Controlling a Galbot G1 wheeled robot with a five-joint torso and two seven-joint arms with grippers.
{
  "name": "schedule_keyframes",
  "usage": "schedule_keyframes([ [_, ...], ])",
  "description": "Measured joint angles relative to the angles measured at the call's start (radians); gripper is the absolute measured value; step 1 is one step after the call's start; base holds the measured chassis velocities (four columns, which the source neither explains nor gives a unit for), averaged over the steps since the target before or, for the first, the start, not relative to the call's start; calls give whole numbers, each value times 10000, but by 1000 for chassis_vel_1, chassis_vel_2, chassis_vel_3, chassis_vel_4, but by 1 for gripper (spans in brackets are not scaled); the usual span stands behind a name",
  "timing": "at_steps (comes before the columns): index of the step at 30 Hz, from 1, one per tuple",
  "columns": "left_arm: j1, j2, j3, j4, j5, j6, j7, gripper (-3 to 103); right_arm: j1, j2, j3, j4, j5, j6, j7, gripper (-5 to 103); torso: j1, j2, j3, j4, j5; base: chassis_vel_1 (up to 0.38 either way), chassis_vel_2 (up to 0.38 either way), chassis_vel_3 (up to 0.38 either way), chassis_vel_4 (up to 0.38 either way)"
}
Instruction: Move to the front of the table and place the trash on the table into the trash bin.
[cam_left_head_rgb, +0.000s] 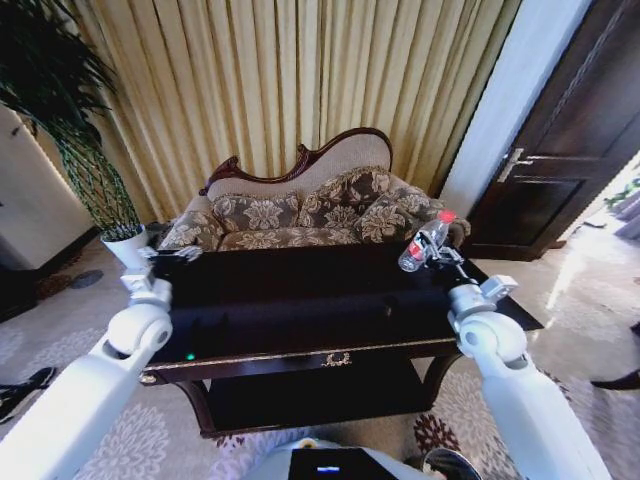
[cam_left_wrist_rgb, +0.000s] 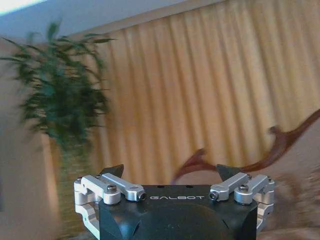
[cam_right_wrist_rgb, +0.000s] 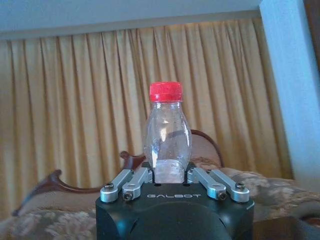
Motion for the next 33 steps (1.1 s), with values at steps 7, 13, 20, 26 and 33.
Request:
schedule_keyframes([
  [7, 1383, -205, -1889, 174, 567, 43, 901, 100, -324, 145, 343, -432, -547, -25, -1, 25, -1, 1, -1, 3, 3, 0, 0, 0, 0],
  [13, 2573, -878, -2801, 174, 607, -126, 1301, 100, -1236, 580, 784, -659, -1158, 542, -1, 25, 0, -1, 1, -1, 5, 0, 0, 0, 0],
  [20, 2971, -1288, -2993, -31, 686, -174, 1337, 100, -1935, 607, 1317, -79, -1157, 584, 0, 25, -2, 1, -1, -3, 0, 0, 0, 0, 0],
  [26, 3016, -1342, -2946, -96, 807, -247, 1342, 100, -2160, 598, 1464, 234, -1099, 579, 0, 25, 0, 0, 0, -2, 2, 0, 0, 0, 0],
  [33, 3375, -1331, -3213, -245, 802, -479, 1363, 100, -2179, 575, 1430, 389, -1028, 569, 0, 25, -1, 0, 0, 1, 2, 0, 0, 0, 0],
])
